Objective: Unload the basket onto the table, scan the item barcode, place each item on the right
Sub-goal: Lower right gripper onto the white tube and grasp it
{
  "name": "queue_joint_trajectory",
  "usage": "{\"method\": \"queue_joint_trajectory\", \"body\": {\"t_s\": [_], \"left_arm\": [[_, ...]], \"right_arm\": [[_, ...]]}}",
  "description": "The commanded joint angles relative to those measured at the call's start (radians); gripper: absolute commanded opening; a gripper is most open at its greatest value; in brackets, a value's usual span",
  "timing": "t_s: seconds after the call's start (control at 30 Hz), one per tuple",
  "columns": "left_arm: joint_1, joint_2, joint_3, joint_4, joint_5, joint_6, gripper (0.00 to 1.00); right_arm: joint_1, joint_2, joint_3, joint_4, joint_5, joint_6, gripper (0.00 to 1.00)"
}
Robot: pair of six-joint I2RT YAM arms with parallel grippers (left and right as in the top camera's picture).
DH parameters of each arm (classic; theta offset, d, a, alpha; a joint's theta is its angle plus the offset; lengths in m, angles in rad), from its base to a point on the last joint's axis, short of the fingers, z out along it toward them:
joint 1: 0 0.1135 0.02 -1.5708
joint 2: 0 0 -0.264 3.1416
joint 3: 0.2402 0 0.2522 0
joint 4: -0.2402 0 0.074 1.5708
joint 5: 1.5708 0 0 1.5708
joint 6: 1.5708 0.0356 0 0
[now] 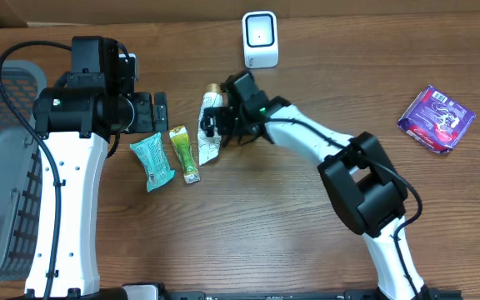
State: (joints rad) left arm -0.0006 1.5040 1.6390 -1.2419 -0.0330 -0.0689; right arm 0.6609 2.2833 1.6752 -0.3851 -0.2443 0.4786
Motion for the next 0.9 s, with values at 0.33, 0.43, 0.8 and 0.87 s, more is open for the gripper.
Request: {"method": "queue_joint_trajectory", "body": {"t_s": [0.33,0.43,0.8,0.87], "left_arm": [[0.0,0.006,0.012,0.0,0.008,0.002,1.0],[0.0,0.006,0.012,0.0,0.008,0.002,1.0],[0.0,0.006,0.012,0.0,0.008,0.002,0.99],[0.0,0.006,0.012,0.0,0.008,0.002,1.0]], "right_arm": [[0.056,0.085,0.021,-0.002,0.117,0.023,0.78],[0.056,0.085,0.021,-0.029,0.114,0.023,0.62],[0.007,0.06,0.023,-0.153,-0.047,0.022,0.27],[-0.022,0.041,0.023,-0.197,-0.101,0.011,0.23]]}}
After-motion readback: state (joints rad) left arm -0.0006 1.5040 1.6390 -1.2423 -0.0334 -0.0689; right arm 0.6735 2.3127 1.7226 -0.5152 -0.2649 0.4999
